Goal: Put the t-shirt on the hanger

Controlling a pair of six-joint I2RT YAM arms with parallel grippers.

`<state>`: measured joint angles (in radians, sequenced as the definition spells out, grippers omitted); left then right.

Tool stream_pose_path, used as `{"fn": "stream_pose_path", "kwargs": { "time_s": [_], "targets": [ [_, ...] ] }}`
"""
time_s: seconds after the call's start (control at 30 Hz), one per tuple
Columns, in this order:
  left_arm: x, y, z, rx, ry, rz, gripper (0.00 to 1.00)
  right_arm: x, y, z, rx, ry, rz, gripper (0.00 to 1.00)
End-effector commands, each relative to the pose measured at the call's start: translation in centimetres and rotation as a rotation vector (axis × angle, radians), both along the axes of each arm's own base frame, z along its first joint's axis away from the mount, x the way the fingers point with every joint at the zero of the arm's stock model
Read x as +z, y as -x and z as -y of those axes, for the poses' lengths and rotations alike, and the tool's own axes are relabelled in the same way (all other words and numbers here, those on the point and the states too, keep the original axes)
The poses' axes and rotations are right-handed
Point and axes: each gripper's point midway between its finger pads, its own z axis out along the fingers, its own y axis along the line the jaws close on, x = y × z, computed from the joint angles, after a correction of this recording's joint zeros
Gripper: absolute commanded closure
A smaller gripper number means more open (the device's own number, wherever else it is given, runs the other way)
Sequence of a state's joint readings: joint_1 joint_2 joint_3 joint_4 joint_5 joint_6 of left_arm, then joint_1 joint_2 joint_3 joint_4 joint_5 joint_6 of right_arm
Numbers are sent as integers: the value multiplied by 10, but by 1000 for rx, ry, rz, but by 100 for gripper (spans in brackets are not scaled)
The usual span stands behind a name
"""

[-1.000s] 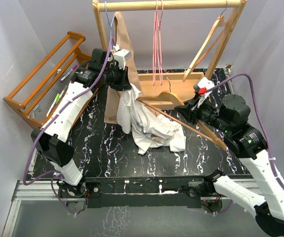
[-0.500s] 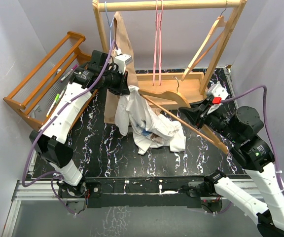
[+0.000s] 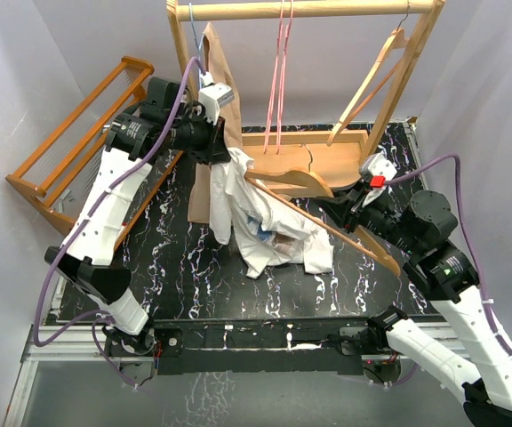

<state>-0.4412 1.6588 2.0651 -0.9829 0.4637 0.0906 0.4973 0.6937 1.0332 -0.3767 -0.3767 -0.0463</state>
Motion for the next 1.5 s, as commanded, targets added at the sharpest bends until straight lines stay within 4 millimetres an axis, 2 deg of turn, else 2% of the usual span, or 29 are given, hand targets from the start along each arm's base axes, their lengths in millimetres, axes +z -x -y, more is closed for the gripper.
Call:
{"fn": "stream_pose_path", "kwargs": {
  "time_s": [0.0,0.17,0.3,0.53,0.93,1.1,1.3,1.37,1.47],
  "targets": [
    [19,26,2,-75,28,-5,100,38,6,-1,17,-87,132,92],
    [13,38,3,-129,-3,-14,100,45,13,-4,55,-102,164,92],
    [7,37,-5,-143,-67,28,100,50,24,-10,125,-101,180,92],
    [0,35,-22,-145,-144,143,100,36,26,-28,239,-41,128,92],
    [10,60,-29,-242,-151,209,100,19,10,-43,285,2,115,92],
    [7,66,-39,-244,-192,228,100,17,6,-56,356,-1,106,92],
    [-6,69,-49,-207,-219,228,100,20,-1,-72,430,-35,81,92],
    [0,74,-52,-188,-207,255,100,17,-5,-78,446,-46,59,92],
    [-3,75,-53,-171,-198,251,100,13,-12,-83,453,-79,35,92]
  ]
}}
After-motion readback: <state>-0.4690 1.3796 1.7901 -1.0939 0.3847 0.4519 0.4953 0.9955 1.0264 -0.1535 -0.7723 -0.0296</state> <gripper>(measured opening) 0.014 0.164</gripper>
